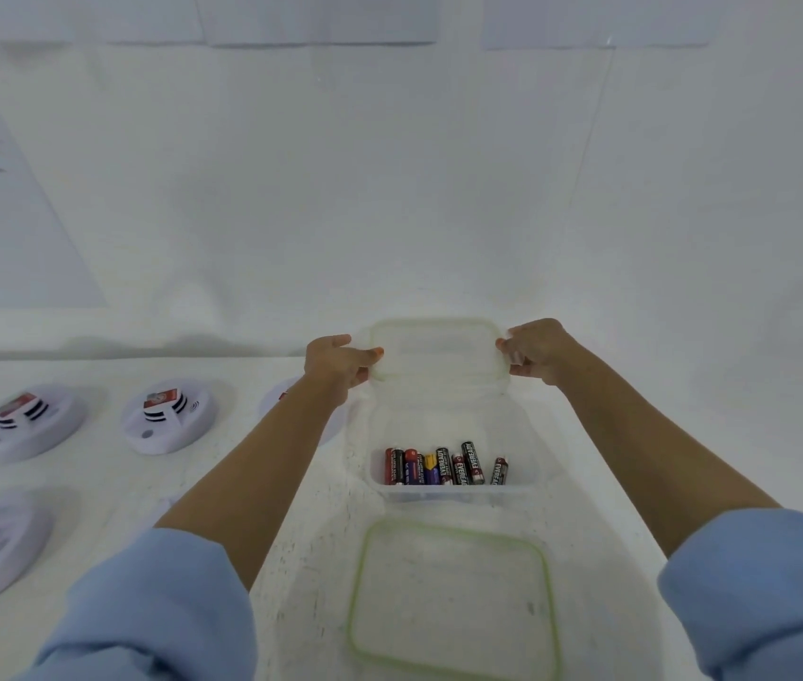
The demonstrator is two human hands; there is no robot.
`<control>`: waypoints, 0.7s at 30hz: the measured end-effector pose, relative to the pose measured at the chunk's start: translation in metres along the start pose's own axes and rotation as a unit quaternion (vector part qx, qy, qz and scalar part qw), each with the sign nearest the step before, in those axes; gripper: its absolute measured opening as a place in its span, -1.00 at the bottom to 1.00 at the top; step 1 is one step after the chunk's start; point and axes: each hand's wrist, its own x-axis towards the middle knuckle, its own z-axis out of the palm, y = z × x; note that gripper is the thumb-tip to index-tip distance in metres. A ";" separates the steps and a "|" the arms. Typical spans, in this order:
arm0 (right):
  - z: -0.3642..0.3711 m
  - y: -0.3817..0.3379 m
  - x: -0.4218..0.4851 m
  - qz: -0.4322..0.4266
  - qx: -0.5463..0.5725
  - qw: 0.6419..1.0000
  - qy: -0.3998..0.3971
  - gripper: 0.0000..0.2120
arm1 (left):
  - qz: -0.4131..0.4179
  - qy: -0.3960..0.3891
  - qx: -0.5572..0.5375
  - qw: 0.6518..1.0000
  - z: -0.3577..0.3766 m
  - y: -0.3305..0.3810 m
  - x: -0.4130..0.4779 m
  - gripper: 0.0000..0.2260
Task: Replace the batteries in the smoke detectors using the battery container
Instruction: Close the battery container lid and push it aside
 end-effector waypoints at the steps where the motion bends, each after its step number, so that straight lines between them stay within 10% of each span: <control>1: 0.000 -0.001 -0.001 0.009 0.007 1.000 -0.003 -0.95 | -0.007 -0.005 -0.007 1.000 -0.001 0.001 -0.001 -0.45; 21: 0.007 0.017 0.006 -0.013 0.080 0.996 0.041 -0.71 | 0.010 0.029 -0.033 0.999 0.001 -0.006 0.004 -0.50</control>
